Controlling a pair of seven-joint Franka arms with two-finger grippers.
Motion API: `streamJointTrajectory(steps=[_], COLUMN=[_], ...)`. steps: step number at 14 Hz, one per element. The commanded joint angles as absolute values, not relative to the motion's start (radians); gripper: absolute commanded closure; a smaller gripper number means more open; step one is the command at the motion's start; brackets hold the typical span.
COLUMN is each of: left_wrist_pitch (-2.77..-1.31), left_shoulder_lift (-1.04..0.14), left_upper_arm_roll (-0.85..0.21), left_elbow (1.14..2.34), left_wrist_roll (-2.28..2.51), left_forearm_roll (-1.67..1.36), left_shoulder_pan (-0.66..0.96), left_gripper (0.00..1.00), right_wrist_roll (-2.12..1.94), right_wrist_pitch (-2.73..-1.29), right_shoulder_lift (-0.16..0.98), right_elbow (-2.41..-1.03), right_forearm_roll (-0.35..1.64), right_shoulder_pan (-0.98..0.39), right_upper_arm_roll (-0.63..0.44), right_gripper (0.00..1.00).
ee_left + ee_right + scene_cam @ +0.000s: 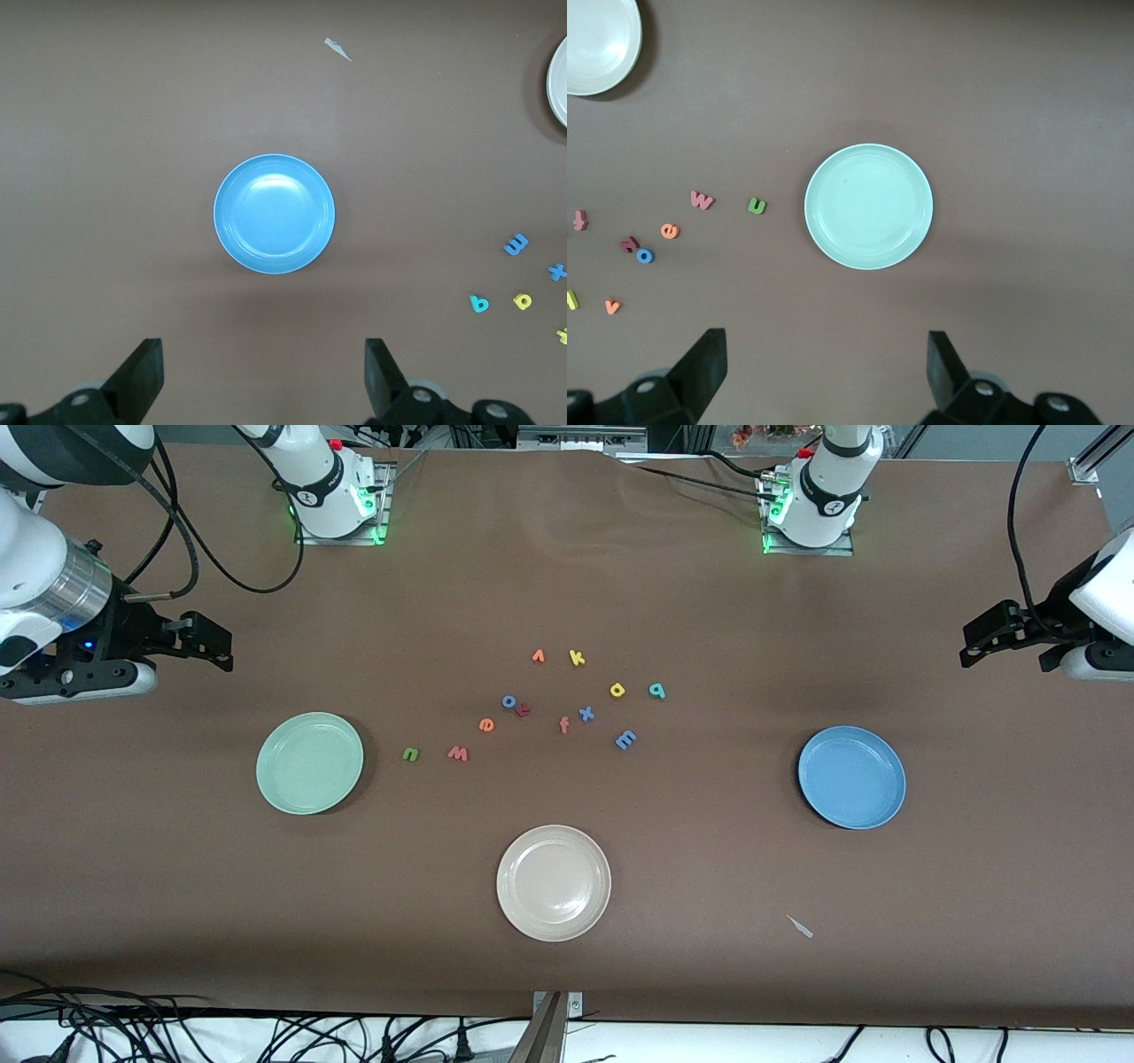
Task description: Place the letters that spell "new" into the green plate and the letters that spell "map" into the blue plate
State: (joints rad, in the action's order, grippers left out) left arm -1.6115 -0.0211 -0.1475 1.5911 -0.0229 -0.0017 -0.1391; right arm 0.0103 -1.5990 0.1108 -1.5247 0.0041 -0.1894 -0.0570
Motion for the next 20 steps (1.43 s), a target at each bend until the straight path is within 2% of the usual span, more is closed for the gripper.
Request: streamJointTrajectory(steps=[1,20], left_wrist_pitch=[-1.631,-1.634], left_shoulder_lift=[0.000,0.000], left_upper_arm_roll=[-0.152,-0.152], left_elbow=[1.614,1.618], left_wrist_roll=[-0.043,-0.043], left_forearm_roll=[-0.012,-0.012], left_shoulder_pan=[-0.146,-0.146], left_gripper=[0.00,0.00], right_wrist_roll=[0.006,-0.002], right_wrist_pitch=[-1.592,-1.598], right_shoulder_lift=[0.100,0.101], right_elbow=[-1.529,-1.542], right_forearm_roll=[-0.009,-0.009], right_shoulder_pan=[-0.192,-0.192], right_upper_arm_roll=[-0.058,-0.057], right_gripper=[0.00,0.00])
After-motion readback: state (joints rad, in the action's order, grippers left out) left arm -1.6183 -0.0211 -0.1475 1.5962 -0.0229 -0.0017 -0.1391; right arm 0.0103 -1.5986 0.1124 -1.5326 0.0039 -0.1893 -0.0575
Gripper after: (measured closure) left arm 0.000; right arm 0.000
